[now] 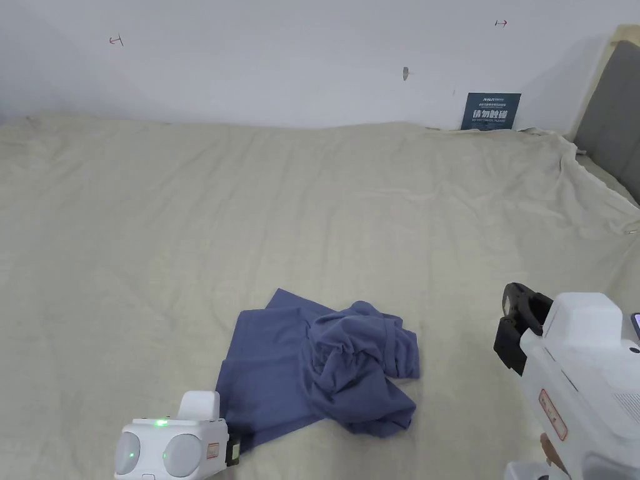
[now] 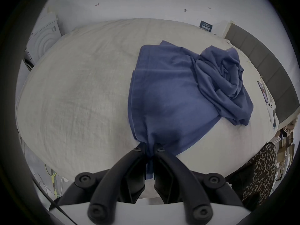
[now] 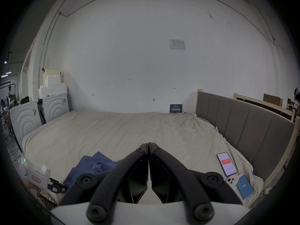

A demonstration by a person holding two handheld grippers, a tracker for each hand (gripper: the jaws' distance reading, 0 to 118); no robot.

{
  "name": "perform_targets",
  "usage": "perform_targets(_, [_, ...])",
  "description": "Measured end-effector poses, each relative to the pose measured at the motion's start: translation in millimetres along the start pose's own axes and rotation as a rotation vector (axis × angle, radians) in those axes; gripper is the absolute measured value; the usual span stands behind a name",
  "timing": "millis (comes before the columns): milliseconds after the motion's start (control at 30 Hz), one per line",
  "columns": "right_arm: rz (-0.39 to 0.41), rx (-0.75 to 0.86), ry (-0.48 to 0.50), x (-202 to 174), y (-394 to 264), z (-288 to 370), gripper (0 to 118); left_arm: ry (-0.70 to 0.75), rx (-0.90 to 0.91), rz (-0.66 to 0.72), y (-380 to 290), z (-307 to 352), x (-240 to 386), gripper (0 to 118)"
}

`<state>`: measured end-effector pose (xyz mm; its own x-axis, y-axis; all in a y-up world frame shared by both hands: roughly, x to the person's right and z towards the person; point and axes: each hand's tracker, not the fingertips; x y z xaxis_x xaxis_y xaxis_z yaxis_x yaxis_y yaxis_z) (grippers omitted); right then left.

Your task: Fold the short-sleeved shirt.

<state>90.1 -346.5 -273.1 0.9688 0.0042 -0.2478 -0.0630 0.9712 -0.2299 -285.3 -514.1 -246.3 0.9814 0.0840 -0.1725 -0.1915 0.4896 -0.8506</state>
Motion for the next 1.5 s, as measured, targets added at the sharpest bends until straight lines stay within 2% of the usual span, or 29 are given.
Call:
perform_targets(133, [-0.012,-0.098,0.013,1,-5,-25,0,-0.080,0.082,0.061,4,20,-11,3])
perform_targets(333, [-0.078,-0.277,0.040,1,-21,-79,5,-0.161,0.165,0.130,19,51,-27,3])
perform_targets(367, [-0.074,-0.303,0.049,1,-24,-89,11,-0.167,0.170,0.135,23,54,-29,3])
perform_targets(400, [-0.076,-0.323,0.063,1,-28,-100,26,-0.168,0.172,0.135,25,56,-29,3])
perform_targets(433, [-0.085,-0.352,0.069,1,-34,-112,53,-0.167,0.183,0.134,26,57,-30,3])
perform_targets(467, [-0.084,-0.389,0.082,0,-39,-124,71,-0.166,0.190,0.129,27,58,-30,3])
perform_targets(500, [-0.092,-0.407,0.088,0,-44,-134,84,-0.164,0.192,0.123,29,57,-30,3])
perform_targets(533, [-0.094,-0.421,0.095,-1,-49,-144,91,-0.164,0.192,0.120,30,56,-30,3])
perform_targets(667, [-0.082,-0.521,0.111,-3,-76,-184,92,-0.166,0.191,0.115,33,53,-31,3])
perform_targets(800, [-0.061,-0.604,0.138,-8,-100,-209,91,-0.165,0.188,0.116,34,49,-32,3])
perform_targets(900, [-0.052,-0.653,0.148,-18,-111,-216,81,-0.165,0.183,0.123,34,48,-33,3])
perform_targets(1000, [-0.065,-0.676,0.166,-23,-120,-220,55,-0.164,0.179,0.125,34,48,-33,3])
perform_targets(1100, [-0.114,-0.676,0.225,-31,-120,-214,2,-0.164,0.179,0.123,34,47,-33,3])
perform_targets(1133, [-0.115,-0.676,0.233,-33,-119,-212,1,-0.164,0.182,0.123,34,48,-33,3])
perform_targets(1200, [-0.055,-0.640,0.236,-42,-114,-204,1,-0.169,0.183,0.125,34,48,-33,3])
perform_targets(1267, [-0.032,-0.611,0.242,-42,-104,-196,1,-0.174,0.188,0.127,35,49,-33,3])
perform_targets(1433, [-0.096,-0.489,0.247,-30,-64,-167,1,-0.179,0.203,0.123,39,56,-31,3])
perform_targets(1500, [-0.107,-0.437,0.248,-14,-46,-159,1,-0.190,0.215,0.129,42,59,-31,3])
